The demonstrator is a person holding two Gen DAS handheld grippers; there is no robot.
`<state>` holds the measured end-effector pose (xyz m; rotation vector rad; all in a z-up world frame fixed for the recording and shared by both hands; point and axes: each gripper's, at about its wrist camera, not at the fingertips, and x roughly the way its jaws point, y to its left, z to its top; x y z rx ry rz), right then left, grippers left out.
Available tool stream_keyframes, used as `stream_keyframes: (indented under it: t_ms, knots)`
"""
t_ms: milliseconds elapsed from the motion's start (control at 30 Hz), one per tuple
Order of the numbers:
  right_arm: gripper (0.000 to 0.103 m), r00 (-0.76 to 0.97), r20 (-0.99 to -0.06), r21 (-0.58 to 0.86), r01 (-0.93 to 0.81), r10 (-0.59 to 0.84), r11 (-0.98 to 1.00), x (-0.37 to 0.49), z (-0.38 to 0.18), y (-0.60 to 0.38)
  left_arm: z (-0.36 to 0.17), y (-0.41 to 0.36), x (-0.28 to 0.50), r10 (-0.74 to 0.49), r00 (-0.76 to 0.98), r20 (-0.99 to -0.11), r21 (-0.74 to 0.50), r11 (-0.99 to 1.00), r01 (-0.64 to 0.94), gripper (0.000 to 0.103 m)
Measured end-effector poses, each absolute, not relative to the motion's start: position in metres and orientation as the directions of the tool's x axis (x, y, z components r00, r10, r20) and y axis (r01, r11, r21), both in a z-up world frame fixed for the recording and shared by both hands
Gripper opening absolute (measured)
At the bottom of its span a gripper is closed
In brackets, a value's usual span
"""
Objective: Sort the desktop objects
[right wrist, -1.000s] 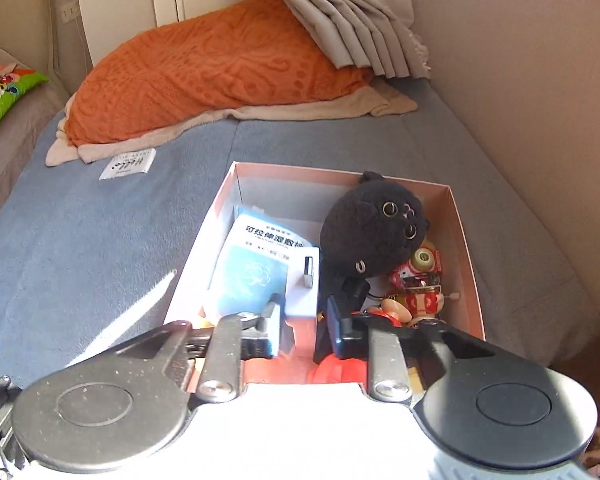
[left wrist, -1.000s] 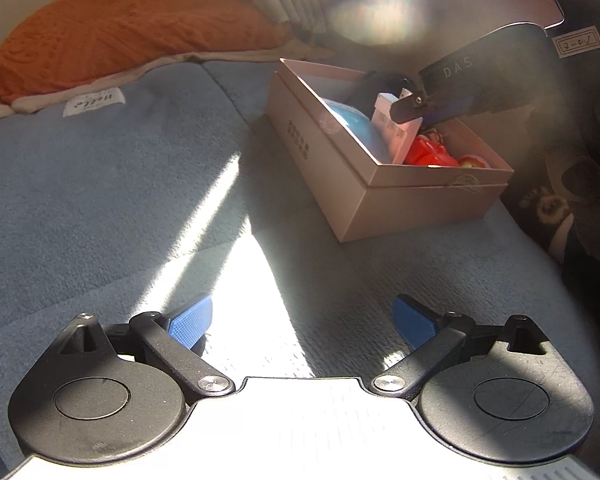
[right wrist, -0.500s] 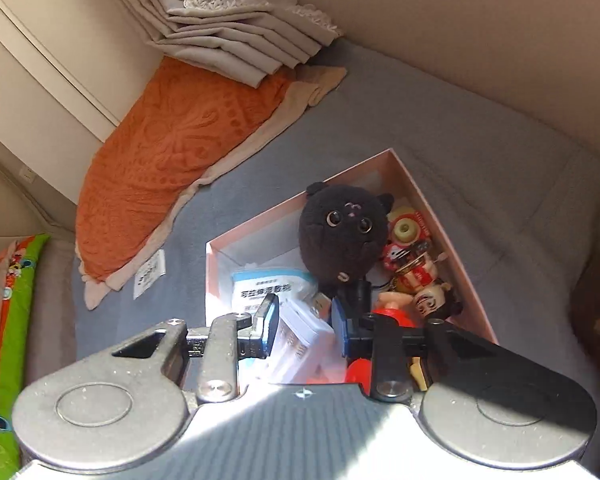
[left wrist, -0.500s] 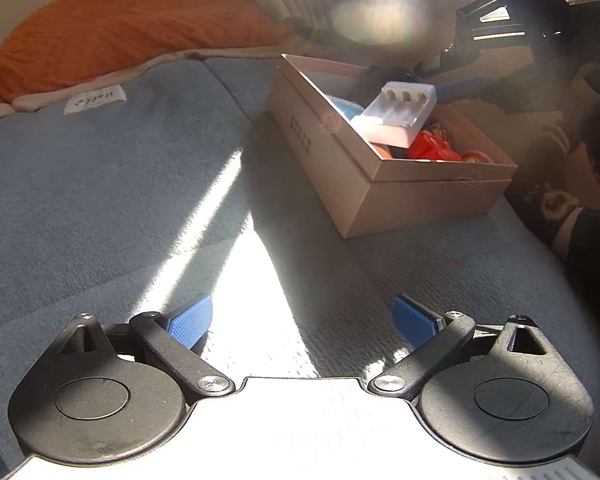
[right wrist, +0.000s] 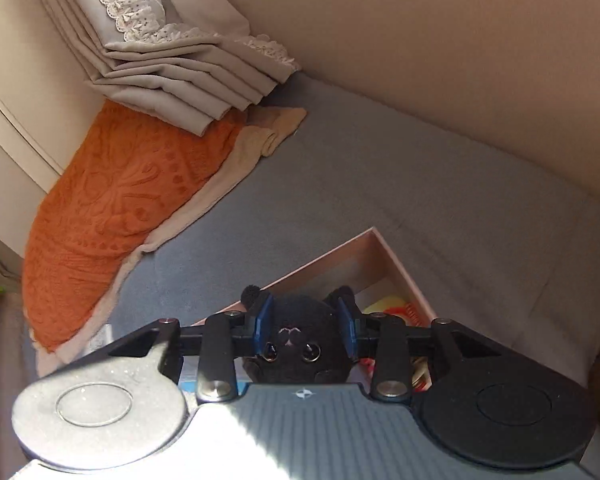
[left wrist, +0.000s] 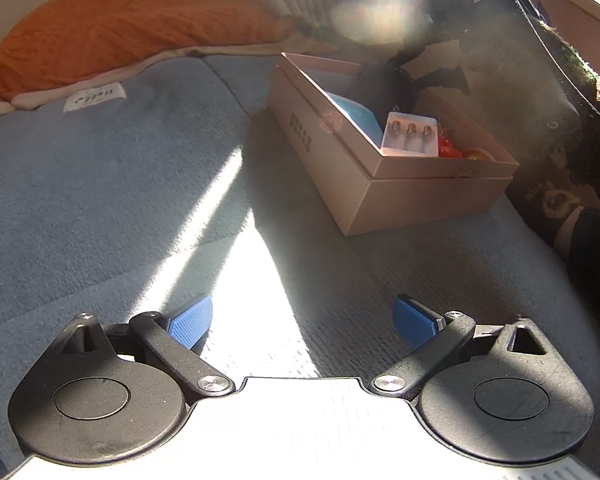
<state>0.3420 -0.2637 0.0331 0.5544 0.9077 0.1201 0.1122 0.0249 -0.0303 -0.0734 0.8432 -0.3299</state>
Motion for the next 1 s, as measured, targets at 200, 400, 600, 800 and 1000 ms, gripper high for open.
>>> stream_keyframes:
  t_ms: [200,400,600,800,1000]
  knots:
    - [0.041,0.621,-0.736,0.386,0.058,0.27,0.921,0.319,0.047,-0.251,-0.029,0.024,0.112,-0.314,0.622,-0.717,-0.191,0.947,0.258,0.1]
    - [0.058,0.673,-0.723,0.321,0.122,0.159,0.939,0.278,0.071,-0.279,-0.03,0.027,0.113,-0.277,0.636,-0.721,-0.167,0.959,0.229,0.1]
    - [0.099,0.712,-0.698,0.211,0.1,0.078,0.972,0.182,0.076,-0.286,-0.028,0.029,0.108,-0.252,0.665,-0.703,-0.135,0.965,0.223,0.101]
    - [0.103,0.63,-0.776,0.12,0.115,0.021,0.986,0.096,0.027,-0.268,-0.029,0.03,0.096,-0.218,0.663,-0.716,-0.091,0.971,0.221,0.101]
    - [0.103,0.621,-0.776,-0.074,0.083,-0.11,0.994,0.024,-0.033,-0.238,-0.02,0.03,0.066,-0.192,0.705,-0.682,-0.052,0.975,0.215,0.103]
